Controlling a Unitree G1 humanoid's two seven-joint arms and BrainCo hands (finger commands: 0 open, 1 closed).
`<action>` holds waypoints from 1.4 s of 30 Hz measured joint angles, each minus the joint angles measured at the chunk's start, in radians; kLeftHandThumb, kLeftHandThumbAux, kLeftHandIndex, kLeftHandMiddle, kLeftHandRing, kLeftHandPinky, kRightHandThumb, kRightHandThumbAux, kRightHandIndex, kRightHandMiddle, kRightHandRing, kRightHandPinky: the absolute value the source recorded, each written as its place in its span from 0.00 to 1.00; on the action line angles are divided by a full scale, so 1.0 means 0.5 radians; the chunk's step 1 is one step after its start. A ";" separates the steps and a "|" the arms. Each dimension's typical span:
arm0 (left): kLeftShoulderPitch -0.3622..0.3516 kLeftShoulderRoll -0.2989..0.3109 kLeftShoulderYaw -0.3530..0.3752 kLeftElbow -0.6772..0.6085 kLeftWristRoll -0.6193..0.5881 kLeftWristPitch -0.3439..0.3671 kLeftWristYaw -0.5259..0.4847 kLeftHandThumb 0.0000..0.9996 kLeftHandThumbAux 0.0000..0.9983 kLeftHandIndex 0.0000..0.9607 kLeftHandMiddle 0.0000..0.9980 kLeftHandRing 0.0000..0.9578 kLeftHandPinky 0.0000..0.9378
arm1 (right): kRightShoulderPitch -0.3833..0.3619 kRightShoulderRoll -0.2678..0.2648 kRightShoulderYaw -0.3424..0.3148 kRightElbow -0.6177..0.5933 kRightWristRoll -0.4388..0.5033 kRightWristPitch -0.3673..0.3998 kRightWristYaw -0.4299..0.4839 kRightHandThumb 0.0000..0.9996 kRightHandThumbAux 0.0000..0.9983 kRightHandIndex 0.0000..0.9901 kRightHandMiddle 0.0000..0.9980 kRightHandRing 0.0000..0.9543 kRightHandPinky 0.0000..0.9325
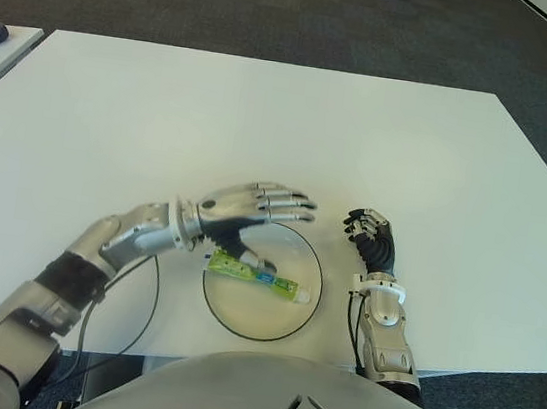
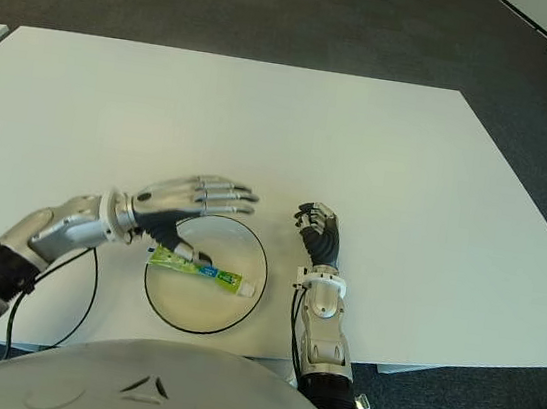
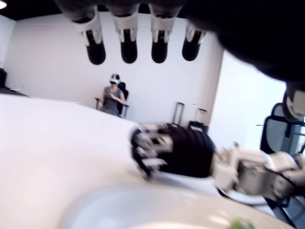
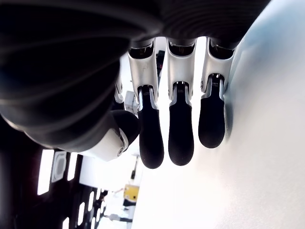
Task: Put the toothpaste on the table into the plate.
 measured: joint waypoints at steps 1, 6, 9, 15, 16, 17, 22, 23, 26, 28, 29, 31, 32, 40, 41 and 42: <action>-0.022 -0.011 0.040 0.012 -0.066 0.032 0.001 0.18 0.31 0.00 0.00 0.00 0.00 | 0.001 0.003 0.000 -0.001 0.000 0.000 0.000 0.71 0.73 0.43 0.54 0.57 0.60; -0.056 -0.086 0.133 -0.005 -0.399 0.159 -0.049 0.16 0.35 0.00 0.00 0.00 0.00 | 0.002 0.014 -0.001 -0.006 0.000 0.000 0.000 0.71 0.73 0.43 0.54 0.57 0.59; -0.036 -0.129 0.173 -0.066 -0.630 0.335 -0.153 0.13 0.40 0.00 0.00 0.00 0.00 | 0.002 0.015 -0.001 -0.010 0.000 0.000 0.000 0.71 0.73 0.43 0.54 0.57 0.60; -0.176 -0.218 0.355 0.305 -0.816 0.487 -0.124 0.07 0.45 0.00 0.00 0.00 0.00 | 0.004 0.011 0.000 -0.027 -0.003 0.002 0.001 0.71 0.73 0.43 0.55 0.58 0.61; -0.203 -0.225 0.382 0.383 -0.817 0.486 -0.094 0.06 0.46 0.00 0.00 0.00 0.00 | 0.005 0.011 -0.001 -0.030 -0.003 0.002 0.001 0.71 0.73 0.43 0.55 0.58 0.61; -0.224 -0.237 0.412 0.460 -0.817 0.484 -0.060 0.04 0.47 0.00 0.00 0.00 0.00 | 0.006 0.010 -0.001 -0.032 -0.003 0.002 0.001 0.71 0.73 0.43 0.55 0.58 0.60; -0.269 -0.386 0.590 0.690 -0.847 0.492 0.210 0.02 0.51 0.00 0.00 0.00 0.02 | 0.006 0.008 -0.001 -0.050 -0.003 0.008 0.009 0.71 0.73 0.43 0.55 0.58 0.60; -0.267 -0.412 0.611 0.699 -0.854 0.492 0.247 0.02 0.51 0.00 0.00 0.00 0.03 | 0.006 0.006 -0.001 -0.052 -0.002 0.010 0.011 0.71 0.73 0.43 0.55 0.57 0.60; -0.231 -0.471 0.664 0.695 -0.865 0.488 0.307 0.02 0.56 0.00 0.01 0.02 0.09 | -0.005 0.006 0.001 -0.054 -0.001 0.013 0.022 0.70 0.73 0.43 0.55 0.58 0.61; -0.187 -0.505 0.704 0.695 -0.889 0.484 0.344 0.02 0.58 0.00 0.02 0.04 0.12 | -0.011 0.007 0.000 -0.054 0.000 0.014 0.028 0.70 0.73 0.43 0.55 0.58 0.61; -0.172 -0.521 0.722 0.710 -0.898 0.484 0.354 0.02 0.61 0.00 0.04 0.06 0.14 | -0.011 0.005 -0.003 -0.054 0.001 0.014 0.029 0.70 0.73 0.43 0.55 0.58 0.61; -0.162 -0.545 0.750 0.770 -0.918 0.483 0.369 0.04 0.64 0.01 0.07 0.10 0.19 | -0.011 0.001 -0.008 -0.054 0.002 0.019 0.033 0.70 0.73 0.43 0.55 0.58 0.61; -0.162 -0.559 0.773 0.821 -0.937 0.486 0.374 0.05 0.66 0.02 0.08 0.12 0.21 | -0.011 -0.002 -0.012 -0.054 0.004 0.020 0.036 0.71 0.73 0.43 0.55 0.58 0.61; -0.227 -0.660 0.939 1.202 -1.131 0.556 0.384 0.17 0.83 0.24 0.27 0.32 0.41 | -0.014 -0.009 -0.026 -0.054 0.020 0.028 0.046 0.71 0.73 0.43 0.55 0.58 0.62; -0.230 -0.671 0.957 1.226 -1.148 0.568 0.384 0.18 0.85 0.28 0.31 0.35 0.43 | -0.017 -0.010 -0.026 -0.053 0.022 0.028 0.048 0.71 0.73 0.43 0.55 0.58 0.61; -0.229 -0.679 0.966 1.242 -1.162 0.584 0.384 0.18 0.86 0.31 0.33 0.36 0.44 | -0.020 -0.010 -0.027 -0.053 0.023 0.028 0.050 0.71 0.73 0.43 0.55 0.58 0.61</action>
